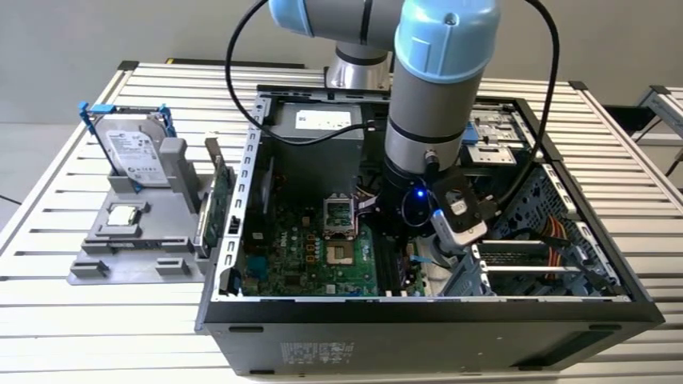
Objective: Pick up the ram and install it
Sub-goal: 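Insert the ram into the slot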
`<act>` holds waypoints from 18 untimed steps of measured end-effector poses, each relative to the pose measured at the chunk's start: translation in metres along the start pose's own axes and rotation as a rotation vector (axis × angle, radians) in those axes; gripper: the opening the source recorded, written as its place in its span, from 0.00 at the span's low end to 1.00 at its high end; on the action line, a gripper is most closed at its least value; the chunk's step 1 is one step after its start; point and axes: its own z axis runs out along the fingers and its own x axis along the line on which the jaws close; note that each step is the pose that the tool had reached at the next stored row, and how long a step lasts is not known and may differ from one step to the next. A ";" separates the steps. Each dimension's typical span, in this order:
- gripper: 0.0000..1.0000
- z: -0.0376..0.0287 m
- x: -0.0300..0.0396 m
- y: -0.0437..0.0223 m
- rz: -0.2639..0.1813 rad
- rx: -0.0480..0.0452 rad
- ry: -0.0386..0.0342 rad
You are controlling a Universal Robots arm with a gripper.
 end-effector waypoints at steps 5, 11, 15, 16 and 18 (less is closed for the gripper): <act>0.00 0.0002 0.0000 0.0000 0.000 -0.0001 -0.0002; 0.00 0.0003 0.0000 0.0000 0.000 0.0000 -0.0001; 0.00 0.0003 0.0000 0.0000 0.000 0.0000 -0.0001; 0.00 0.0003 0.0000 0.0000 0.000 -0.0001 -0.0001; 0.00 0.0003 0.0000 0.0000 0.000 -0.0001 -0.0001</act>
